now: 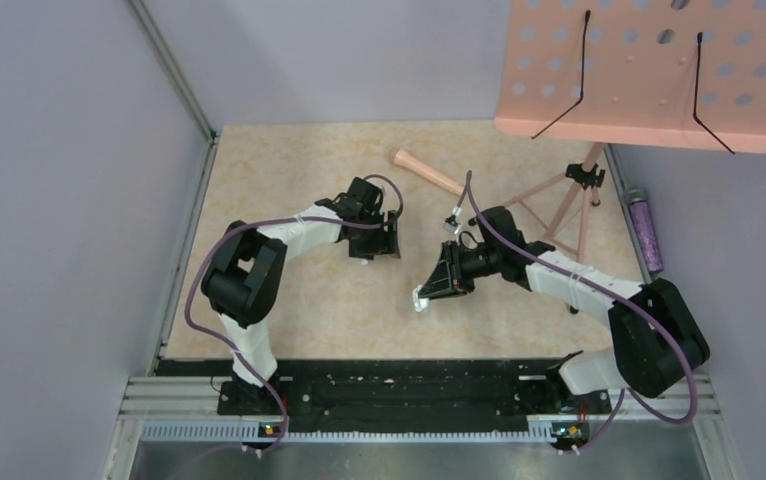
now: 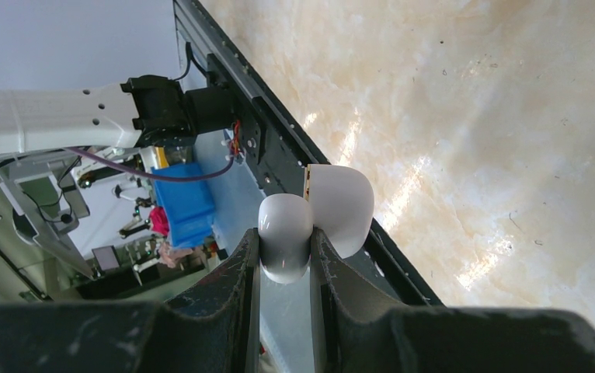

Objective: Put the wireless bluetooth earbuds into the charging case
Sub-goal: Pick up the left earbud from the center of the board.

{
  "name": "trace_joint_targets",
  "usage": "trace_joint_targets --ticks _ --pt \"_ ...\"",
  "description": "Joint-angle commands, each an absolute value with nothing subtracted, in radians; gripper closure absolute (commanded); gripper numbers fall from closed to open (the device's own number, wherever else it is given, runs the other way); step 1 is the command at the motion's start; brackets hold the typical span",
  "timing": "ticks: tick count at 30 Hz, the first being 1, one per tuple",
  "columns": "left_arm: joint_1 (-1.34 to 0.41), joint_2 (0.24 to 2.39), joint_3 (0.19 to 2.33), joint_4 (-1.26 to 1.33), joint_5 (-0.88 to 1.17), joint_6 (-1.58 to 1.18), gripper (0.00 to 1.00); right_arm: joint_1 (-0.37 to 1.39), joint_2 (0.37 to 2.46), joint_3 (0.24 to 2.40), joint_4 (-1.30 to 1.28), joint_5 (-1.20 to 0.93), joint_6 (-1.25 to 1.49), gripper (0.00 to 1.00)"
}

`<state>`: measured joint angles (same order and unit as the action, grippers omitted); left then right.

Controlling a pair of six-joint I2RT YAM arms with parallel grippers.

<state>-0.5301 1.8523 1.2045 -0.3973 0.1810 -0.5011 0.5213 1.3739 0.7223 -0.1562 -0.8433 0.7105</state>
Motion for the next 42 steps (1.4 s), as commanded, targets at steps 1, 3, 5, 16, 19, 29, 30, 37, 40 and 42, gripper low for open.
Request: trace_joint_targets --ticks 1,3,5,16,19,29,30,37,40,42 --pt "-0.525 1.863 1.239 -0.381 0.122 -0.51 0.25 0.52 1.335 0.739 -0.118 -0.86 0.714 1.0" --pt "-0.525 1.868 1.242 -0.39 0.098 -0.516 0.25 0.52 1.336 0.741 -0.118 -0.86 0.713 1.0" --pt "-0.525 1.861 1.232 -0.396 0.071 -0.526 0.25 0.52 1.336 0.741 -0.119 -0.859 0.714 1.0" --pt "-0.526 1.772 1.138 -0.397 -0.025 -0.59 0.25 0.523 1.342 0.745 -0.115 -0.86 0.714 1.0" --pt "-0.526 1.745 1.114 -0.416 -0.029 -0.607 0.25 0.524 1.342 0.746 -0.117 -0.86 0.714 1.0" --pt "-0.528 1.663 1.082 -0.433 0.038 -0.601 0.24 0.532 1.354 0.759 -0.113 -0.857 0.716 1.0" --pt "-0.527 1.656 1.088 -0.438 0.041 -0.594 0.24 0.532 1.354 0.76 -0.114 -0.856 0.717 1.0" --pt "-0.536 1.646 1.133 -0.463 -0.025 -0.405 0.17 0.54 1.359 0.765 -0.113 -0.854 0.718 1.0" --pt "-0.546 1.651 1.133 -0.466 -0.052 -0.298 0.18 0.544 1.361 0.768 -0.114 -0.854 0.718 1.0" --pt "-0.549 1.649 1.133 -0.475 -0.074 -0.248 0.18 0.544 1.364 0.771 -0.114 -0.854 0.72 1.0"
